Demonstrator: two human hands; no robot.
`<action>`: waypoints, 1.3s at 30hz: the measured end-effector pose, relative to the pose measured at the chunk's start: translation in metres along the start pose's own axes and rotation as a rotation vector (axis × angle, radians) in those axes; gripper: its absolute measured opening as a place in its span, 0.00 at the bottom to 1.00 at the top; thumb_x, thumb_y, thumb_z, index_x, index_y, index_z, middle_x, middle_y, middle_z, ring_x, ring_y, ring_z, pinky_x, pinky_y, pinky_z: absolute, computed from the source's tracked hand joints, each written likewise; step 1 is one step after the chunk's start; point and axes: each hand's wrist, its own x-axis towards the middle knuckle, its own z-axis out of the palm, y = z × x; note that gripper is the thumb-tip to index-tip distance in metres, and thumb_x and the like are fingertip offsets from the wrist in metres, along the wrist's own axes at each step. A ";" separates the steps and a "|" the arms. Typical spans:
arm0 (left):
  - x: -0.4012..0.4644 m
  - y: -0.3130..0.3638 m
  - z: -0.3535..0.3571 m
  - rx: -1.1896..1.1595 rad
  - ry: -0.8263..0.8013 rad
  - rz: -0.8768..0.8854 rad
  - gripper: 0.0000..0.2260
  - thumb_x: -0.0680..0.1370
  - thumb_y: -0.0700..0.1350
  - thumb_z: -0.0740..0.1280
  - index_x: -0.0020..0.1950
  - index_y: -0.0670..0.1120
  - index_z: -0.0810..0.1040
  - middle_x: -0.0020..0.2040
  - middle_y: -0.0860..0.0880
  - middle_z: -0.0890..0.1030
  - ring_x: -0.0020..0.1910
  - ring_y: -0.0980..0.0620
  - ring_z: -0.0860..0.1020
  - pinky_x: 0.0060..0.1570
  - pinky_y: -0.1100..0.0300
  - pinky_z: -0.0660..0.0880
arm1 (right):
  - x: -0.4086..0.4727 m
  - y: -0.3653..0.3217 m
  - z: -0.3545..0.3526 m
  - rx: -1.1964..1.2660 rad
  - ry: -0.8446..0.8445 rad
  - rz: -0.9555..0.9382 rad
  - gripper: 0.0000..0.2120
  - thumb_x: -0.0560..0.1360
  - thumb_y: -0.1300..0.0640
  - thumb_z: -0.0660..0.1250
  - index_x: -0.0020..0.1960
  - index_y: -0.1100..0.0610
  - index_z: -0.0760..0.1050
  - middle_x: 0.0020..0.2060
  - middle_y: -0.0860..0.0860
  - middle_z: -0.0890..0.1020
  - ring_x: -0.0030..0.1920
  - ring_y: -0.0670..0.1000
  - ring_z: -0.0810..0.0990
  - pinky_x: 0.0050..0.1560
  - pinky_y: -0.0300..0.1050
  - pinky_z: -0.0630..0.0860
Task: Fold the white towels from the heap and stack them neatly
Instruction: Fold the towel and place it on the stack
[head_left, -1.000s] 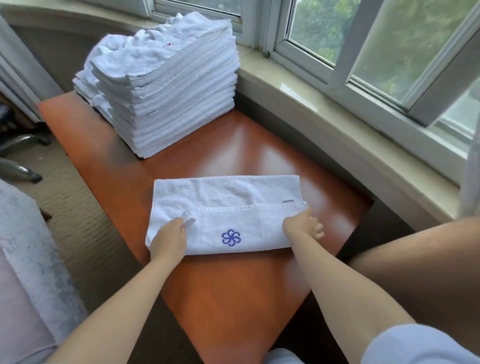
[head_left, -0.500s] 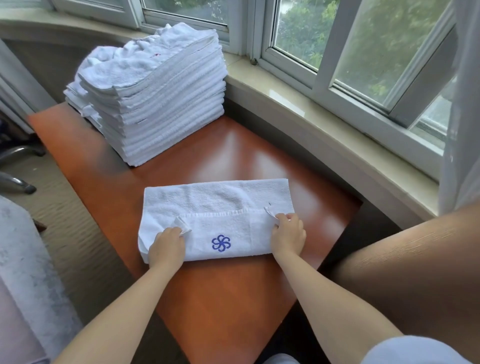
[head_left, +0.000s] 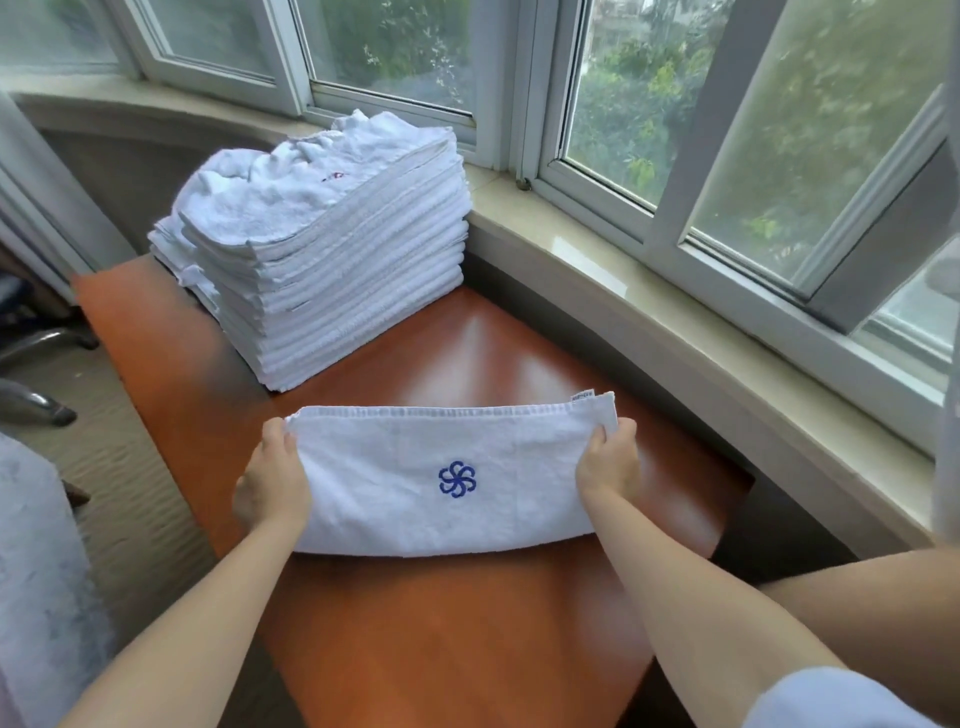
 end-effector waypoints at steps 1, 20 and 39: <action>0.005 0.000 0.005 0.025 -0.012 0.014 0.12 0.84 0.49 0.48 0.61 0.48 0.67 0.55 0.40 0.80 0.47 0.35 0.77 0.41 0.51 0.65 | 0.006 -0.002 0.005 -0.015 -0.003 0.002 0.07 0.82 0.54 0.54 0.54 0.56 0.66 0.44 0.53 0.77 0.47 0.59 0.77 0.49 0.52 0.73; 0.010 -0.022 0.050 0.052 -0.175 -0.180 0.19 0.79 0.47 0.65 0.68 0.44 0.67 0.61 0.42 0.77 0.58 0.42 0.73 0.51 0.47 0.73 | 0.031 0.018 0.052 -0.463 0.005 0.168 0.18 0.81 0.53 0.59 0.67 0.61 0.67 0.64 0.60 0.71 0.63 0.62 0.69 0.61 0.55 0.67; -0.027 0.004 -0.002 -0.762 -0.594 -0.522 0.11 0.78 0.42 0.66 0.59 0.46 0.70 0.53 0.47 0.77 0.50 0.46 0.78 0.49 0.52 0.75 | -0.063 -0.017 0.045 0.426 -0.455 0.510 0.20 0.75 0.61 0.64 0.66 0.60 0.71 0.56 0.54 0.78 0.51 0.56 0.77 0.52 0.46 0.73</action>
